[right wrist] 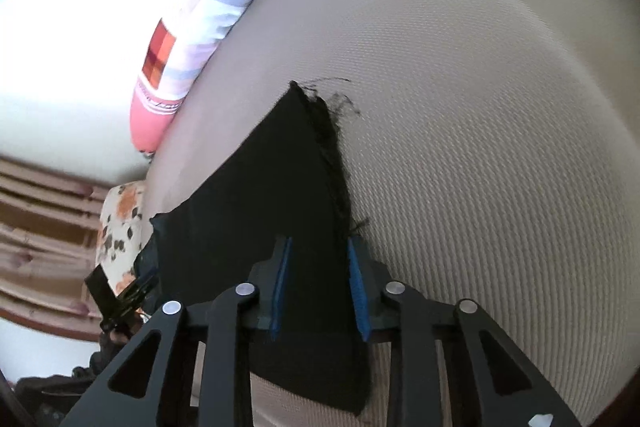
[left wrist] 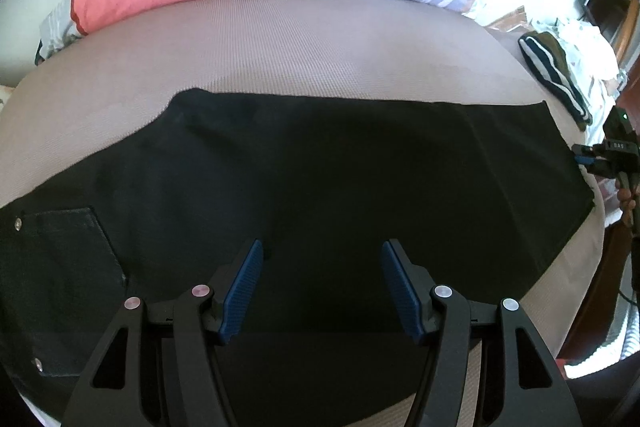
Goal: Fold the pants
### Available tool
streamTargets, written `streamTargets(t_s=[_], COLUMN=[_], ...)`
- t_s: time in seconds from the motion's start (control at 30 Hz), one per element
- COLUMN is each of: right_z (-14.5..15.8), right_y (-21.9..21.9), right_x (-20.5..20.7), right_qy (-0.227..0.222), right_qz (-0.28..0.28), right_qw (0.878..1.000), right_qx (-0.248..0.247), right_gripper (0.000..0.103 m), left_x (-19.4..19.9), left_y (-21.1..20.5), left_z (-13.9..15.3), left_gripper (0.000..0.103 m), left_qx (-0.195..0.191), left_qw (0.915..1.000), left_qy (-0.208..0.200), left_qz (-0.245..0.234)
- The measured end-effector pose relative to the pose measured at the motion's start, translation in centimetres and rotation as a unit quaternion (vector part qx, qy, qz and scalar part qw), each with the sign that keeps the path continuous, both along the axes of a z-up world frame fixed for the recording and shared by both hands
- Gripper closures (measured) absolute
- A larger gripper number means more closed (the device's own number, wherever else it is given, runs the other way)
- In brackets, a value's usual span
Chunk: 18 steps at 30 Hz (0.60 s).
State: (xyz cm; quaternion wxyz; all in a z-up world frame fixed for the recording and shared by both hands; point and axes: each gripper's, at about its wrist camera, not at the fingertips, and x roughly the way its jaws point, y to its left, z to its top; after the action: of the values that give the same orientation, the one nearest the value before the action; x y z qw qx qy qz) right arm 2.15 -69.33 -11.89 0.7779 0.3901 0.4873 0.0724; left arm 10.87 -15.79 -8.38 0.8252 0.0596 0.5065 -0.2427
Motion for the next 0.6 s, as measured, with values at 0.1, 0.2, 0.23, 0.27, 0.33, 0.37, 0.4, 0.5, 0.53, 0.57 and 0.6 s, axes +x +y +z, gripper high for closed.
streamTargets(t_s=[0.1, 0.2, 0.23, 0.27, 0.33, 0.37, 0.4, 0.5, 0.53, 0.57, 0.6], right_z=[-0.4, -0.6, -0.6, -0.4, 0.0, 0.2, 0.5, 1.7, 2.6, 3.4, 4.0], right_y=[0.4, 0.8, 1.0, 1.3, 1.8, 2.1, 2.3, 3.4, 4.2, 4.9, 5.6], right_x=[1.9, 2.6, 2.7, 2.8, 2.4, 2.2, 2.0, 1.3, 1.0, 0.9, 0.9], right_qy=[-0.016, -0.018, -0.015, -0.015, -0.013, -0.011, -0.008, -0.013, -0.019, -0.025, -0.028], right_qz=[0.012, 0.012, 0.009, 0.006, -0.007, -0.013, -0.023, -0.048, -0.051, -0.048, -0.046], right_qw=[1.0, 1.0, 1.0, 1.0, 0.999, 0.999, 0.999, 0.998, 0.998, 0.998, 0.998], right_qx=[0.014, 0.003, -0.006, -0.014, -0.034, -0.04, -0.044, -0.034, -0.031, -0.03, -0.033], right_gripper=[0.08, 0.093, 0.094, 0.094, 0.095, 0.096, 0.097, 0.098, 0.098, 0.098, 0.098], left_x=[0.1, 0.0, 0.0, -0.2, -0.1, -0.1, -0.1, 0.2, 0.2, 0.2, 0.2], left_y=[-0.2, -0.4, -0.4, -0.5, -0.7, -0.7, -0.6, -0.1, 0.1, 0.3, 0.6], left_z=[-0.5, -1.0, -1.1, -1.1, -1.2, -1.2, -1.1, -0.8, -0.6, -0.3, 0.0], left_gripper=[0.041, 0.041, 0.041, 0.041, 0.041, 0.041, 0.041, 0.041, 0.041, 0.041, 0.041], left_qx=[0.005, 0.015, 0.018, 0.02, 0.024, 0.023, 0.021, 0.003, -0.001, -0.005, -0.009], left_qw=[1.0, 0.9998, 0.9998, 0.9997, 0.9996, 0.9996, 0.9997, 0.9998, 0.9998, 0.9997, 0.9996], left_qy=[0.003, 0.003, 0.0, -0.006, -0.01, -0.011, -0.011, -0.006, -0.008, -0.011, -0.017], left_qz=[0.006, 0.011, 0.011, 0.01, 0.009, 0.009, 0.01, 0.017, 0.019, 0.021, 0.023])
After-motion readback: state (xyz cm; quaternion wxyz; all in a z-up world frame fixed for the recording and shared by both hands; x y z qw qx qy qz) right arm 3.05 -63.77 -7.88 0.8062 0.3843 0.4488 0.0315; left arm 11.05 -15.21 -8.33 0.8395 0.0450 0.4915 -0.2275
